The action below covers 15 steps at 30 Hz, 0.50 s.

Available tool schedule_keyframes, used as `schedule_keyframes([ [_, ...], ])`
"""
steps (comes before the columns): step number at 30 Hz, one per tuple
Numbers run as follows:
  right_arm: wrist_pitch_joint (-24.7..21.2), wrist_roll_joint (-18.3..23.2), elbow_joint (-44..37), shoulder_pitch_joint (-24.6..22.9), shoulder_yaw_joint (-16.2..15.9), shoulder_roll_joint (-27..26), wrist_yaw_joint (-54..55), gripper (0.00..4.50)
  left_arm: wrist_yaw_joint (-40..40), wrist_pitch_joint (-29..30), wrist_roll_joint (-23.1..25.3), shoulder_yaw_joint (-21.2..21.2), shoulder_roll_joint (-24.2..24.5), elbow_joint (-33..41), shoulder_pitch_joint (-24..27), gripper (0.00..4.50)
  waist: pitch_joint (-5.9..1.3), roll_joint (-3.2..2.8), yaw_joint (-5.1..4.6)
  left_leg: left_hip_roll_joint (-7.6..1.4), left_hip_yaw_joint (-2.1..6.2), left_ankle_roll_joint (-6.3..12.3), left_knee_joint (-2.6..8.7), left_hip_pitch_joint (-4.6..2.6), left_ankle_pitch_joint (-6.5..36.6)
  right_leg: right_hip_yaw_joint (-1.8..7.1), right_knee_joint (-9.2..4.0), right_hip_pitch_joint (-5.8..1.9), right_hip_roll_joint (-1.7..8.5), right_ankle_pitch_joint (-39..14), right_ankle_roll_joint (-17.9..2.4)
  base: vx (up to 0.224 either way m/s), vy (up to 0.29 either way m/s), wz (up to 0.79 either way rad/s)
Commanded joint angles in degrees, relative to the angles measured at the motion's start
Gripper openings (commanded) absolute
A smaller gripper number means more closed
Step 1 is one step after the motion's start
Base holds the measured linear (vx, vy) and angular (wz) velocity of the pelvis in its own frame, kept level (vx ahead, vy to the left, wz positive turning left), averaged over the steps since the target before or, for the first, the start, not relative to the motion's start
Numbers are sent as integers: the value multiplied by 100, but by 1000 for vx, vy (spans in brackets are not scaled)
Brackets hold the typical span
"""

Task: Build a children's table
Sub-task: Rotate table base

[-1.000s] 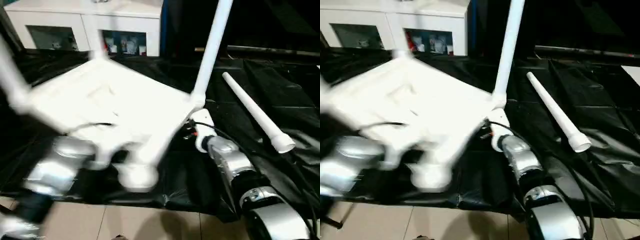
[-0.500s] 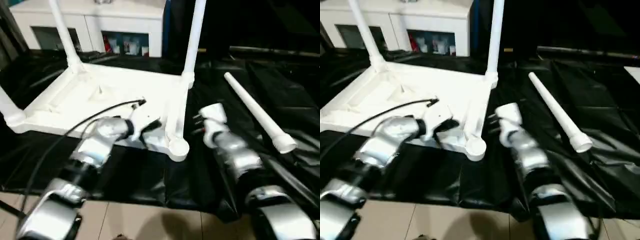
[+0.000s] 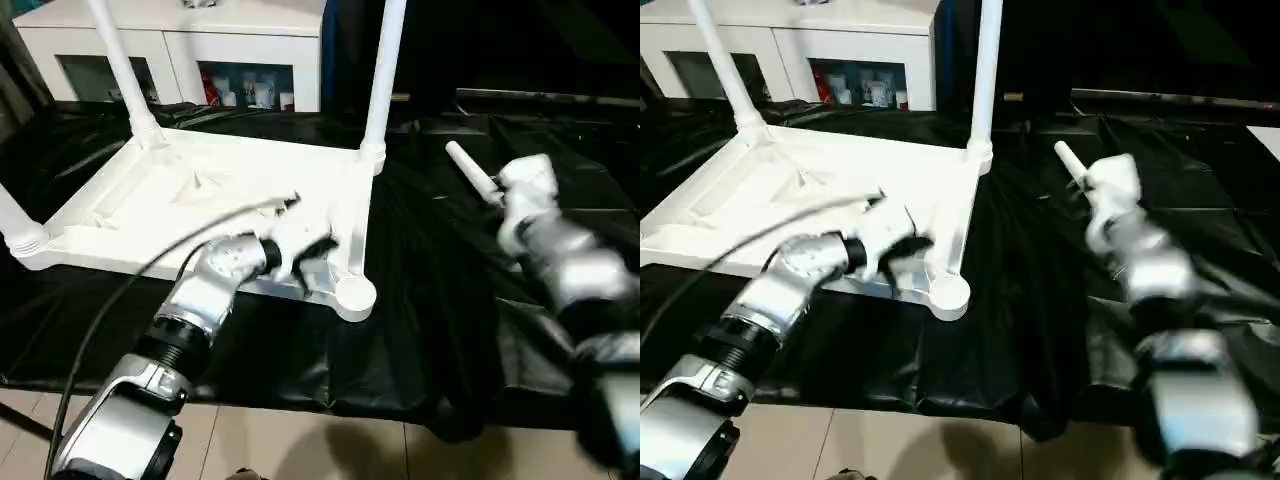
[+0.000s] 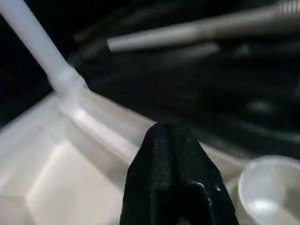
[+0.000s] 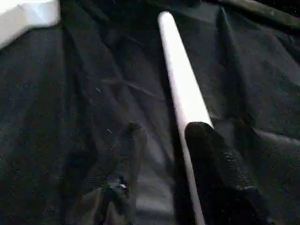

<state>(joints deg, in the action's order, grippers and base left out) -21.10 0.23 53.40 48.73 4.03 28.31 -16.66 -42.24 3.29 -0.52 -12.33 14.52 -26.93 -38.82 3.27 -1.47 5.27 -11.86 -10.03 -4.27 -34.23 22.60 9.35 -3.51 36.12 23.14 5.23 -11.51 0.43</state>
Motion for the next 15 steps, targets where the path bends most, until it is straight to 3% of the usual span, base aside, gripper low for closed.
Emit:
schedule_keyframes([
  [1,-36,-33,380,212,-17,149,-355,202,-152,300,-294,197,48,411,122,0,-476,15,21,-45,-24,124,300,-99,905,167,-325,-375,214,193,-1721,0,0,0],
  [4,-9,-84,802,430,-114,300,-725,228,-499,660,-530,249,262,874,359,0,-473,5,28,-54,-32,200,287,-90,886,155,-318,-365,207,154,-1769,0,0,0],
  [5,34,-145,922,501,-151,356,-707,237,-609,803,-580,238,347,1016,452,21,-463,-12,20,-57,-38,225,279,-87,885,153,-322,-347,198,95,-1780,0,0,0],
  [10,120,-249,1293,738,-152,519,-694,267,-921,1277,-766,152,594,1566,790,46,-444,-66,21,-56,-51,180,283,-114,1084,155,-364,-312,198,-379,-1721,0,0,0],
  [15,256,-347,1653,928,-152,705,-669,319,-1071,1758,-980,76,776,2272,1087,103,-432,-55,25,-60,-51,177,288,-98,1105,152,-363,-305,188,-440,-1713,0,0,0],
])
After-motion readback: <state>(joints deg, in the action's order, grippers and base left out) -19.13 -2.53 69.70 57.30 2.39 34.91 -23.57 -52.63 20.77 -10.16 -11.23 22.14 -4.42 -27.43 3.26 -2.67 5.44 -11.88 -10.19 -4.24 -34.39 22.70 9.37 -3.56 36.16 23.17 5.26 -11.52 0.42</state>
